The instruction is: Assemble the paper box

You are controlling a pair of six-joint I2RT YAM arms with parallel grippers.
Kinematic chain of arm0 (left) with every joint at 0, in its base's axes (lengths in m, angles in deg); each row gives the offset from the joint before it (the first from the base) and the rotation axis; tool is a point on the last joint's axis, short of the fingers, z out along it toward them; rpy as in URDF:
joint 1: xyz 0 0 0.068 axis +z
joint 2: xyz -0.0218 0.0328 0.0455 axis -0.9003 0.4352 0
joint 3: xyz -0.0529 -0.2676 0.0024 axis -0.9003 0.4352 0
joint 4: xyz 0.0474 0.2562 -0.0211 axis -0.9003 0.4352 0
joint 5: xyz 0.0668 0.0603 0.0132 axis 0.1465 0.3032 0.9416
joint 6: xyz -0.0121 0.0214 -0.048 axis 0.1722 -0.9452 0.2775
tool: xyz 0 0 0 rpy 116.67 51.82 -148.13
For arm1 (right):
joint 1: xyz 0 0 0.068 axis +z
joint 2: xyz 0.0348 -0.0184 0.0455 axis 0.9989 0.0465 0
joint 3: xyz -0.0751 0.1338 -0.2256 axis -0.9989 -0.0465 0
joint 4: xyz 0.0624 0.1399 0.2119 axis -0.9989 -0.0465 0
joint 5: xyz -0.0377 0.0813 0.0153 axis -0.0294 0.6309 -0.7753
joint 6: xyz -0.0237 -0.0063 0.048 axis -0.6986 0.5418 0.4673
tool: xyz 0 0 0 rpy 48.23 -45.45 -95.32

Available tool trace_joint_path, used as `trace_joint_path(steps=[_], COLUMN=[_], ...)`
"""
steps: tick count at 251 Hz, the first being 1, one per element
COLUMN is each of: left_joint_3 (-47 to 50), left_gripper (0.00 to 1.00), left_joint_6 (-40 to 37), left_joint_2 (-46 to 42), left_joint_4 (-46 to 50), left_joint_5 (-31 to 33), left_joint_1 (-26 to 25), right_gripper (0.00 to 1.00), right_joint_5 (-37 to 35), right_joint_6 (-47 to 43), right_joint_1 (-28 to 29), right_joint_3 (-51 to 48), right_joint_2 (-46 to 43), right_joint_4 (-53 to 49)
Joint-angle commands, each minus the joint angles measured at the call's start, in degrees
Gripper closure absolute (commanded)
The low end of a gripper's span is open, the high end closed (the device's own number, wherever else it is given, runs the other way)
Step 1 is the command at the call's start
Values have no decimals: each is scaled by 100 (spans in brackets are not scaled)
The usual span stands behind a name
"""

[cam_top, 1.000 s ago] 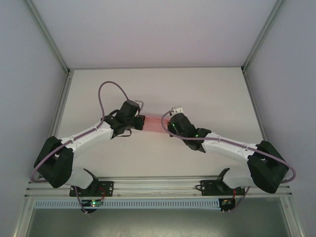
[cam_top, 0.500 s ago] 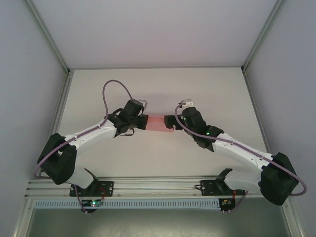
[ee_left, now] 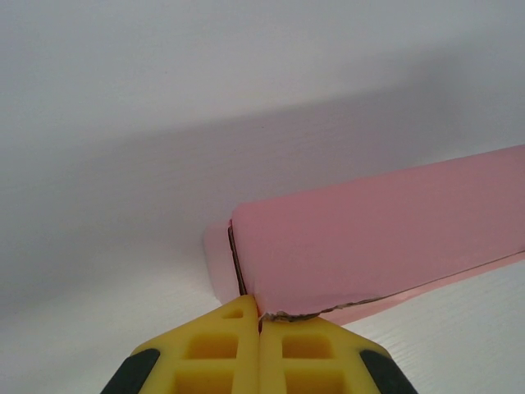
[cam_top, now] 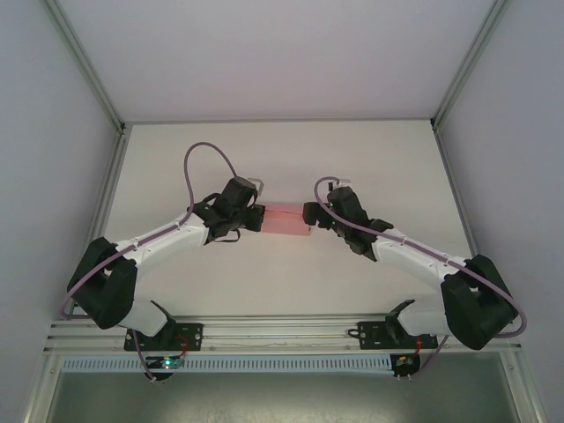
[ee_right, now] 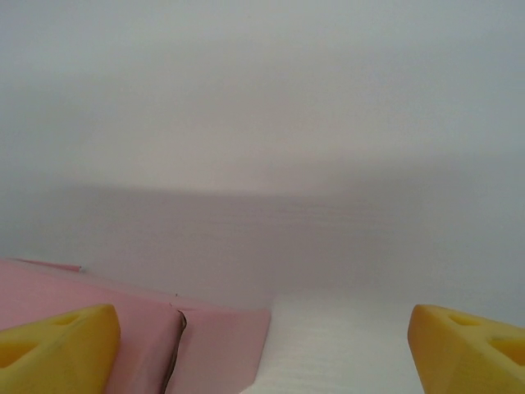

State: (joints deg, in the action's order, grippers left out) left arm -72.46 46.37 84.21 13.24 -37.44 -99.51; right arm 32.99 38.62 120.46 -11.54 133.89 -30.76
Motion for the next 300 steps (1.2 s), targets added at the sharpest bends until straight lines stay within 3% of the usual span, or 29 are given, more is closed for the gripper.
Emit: trace_joint_path(steps=[1,60,78,118,151,166,203,216,237,264,272,300], left_joint_3=[167,115,82,-76,-232,-267,-359,-373,-386,-381,-391,-390], left_gripper=[100,100,100,91,82,71,61,50,43,21,1,0], left_joint_6=[-37,-179,-193,-239,-311,-337,-361,-365,-378,-308,-268,83], left_joint_2=[299,345,354,302,231,179,25,-51,-203,-472,-564,-904], left_joint_4=[1045,1031,1026,1167,1302,1307,1399,1404,1416,1369,1362,1257], left_joint_5=[-189,-337,-380,-491,-597,-618,-661,-696,-815,-1018,-1025,-604], left_joint_1=[-114,-116,-115,-114,-116,-116,-113,-116,-116,-115,-114,-69], right_gripper=[10,12,17,21,22,22,22,22,23,23,23,23], right_joint_5=[169,120,194,235,-145,-284,-444,-438,-422,-368,-351,-340], right_joint_6=[190,546,646,824,855,871,994,1066,1139,1197,1189,1156], right_joint_1=[-12,-17,-13,92,220,238,359,383,405,423,422,423], right_joint_3=[-351,-1103,-1262,-1611,-1688,-1641,-1516,-1494,-1471,-1493,-1499,-1521], right_joint_2=[180,503,688,906,755,732,881,982,1122,1211,1210,1137], right_joint_4=[-37,650,840,1387,1313,1146,939,946,989,1102,1139,1151])
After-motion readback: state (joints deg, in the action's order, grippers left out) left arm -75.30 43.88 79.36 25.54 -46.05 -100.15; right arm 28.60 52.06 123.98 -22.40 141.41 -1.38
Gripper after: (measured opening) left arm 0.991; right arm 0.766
